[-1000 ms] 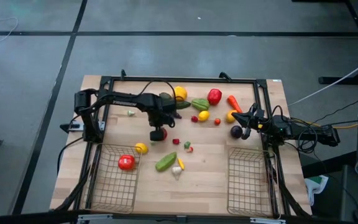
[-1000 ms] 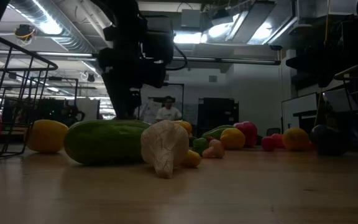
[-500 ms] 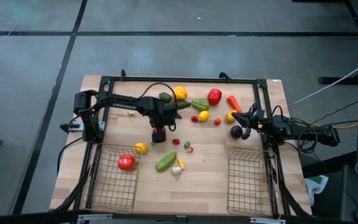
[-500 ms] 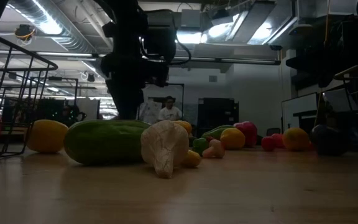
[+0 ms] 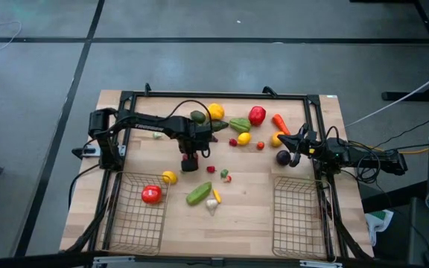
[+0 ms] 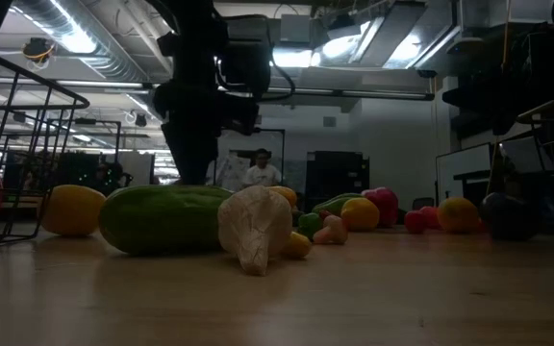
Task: Sort produce into baskets
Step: Put the red tomato into the left wire basket
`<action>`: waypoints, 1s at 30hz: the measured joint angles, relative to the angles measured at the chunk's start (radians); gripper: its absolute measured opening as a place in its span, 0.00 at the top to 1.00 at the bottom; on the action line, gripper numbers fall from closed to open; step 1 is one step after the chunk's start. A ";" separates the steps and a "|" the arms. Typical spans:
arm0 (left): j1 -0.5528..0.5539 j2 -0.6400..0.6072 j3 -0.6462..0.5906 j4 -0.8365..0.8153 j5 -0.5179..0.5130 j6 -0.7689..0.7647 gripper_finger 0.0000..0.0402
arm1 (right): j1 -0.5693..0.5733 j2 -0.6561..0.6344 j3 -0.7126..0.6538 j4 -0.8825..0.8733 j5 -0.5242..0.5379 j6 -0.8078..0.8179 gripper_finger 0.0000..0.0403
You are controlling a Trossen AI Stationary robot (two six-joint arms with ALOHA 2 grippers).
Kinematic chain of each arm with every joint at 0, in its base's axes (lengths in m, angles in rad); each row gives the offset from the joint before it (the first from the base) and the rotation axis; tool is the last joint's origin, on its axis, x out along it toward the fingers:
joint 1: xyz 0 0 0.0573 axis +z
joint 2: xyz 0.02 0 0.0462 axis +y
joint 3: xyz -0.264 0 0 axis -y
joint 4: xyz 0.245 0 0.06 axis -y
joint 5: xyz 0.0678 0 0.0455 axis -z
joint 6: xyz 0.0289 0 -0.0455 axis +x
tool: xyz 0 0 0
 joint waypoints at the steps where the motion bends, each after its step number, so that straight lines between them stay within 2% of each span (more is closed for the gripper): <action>1: -0.002 0.000 0.000 0.001 0.000 0.000 0.20 | 0.000 0.000 0.000 0.000 0.000 0.000 1.00; 8: -0.008 -0.004 0.002 0.000 0.001 -0.003 0.32 | 0.000 0.000 0.000 0.000 0.000 0.000 1.00; 16: -0.007 -0.062 0.015 -0.026 0.000 -0.004 0.34 | 0.000 0.000 0.000 0.000 0.000 0.000 1.00; 26: -0.035 -0.182 0.158 -0.259 0.000 -0.007 0.34 | 0.000 0.000 0.000 0.000 0.000 0.000 1.00; 30: -0.071 -0.233 0.234 -0.393 0.000 -0.074 0.34 | 0.000 0.000 0.000 0.000 0.000 0.000 1.00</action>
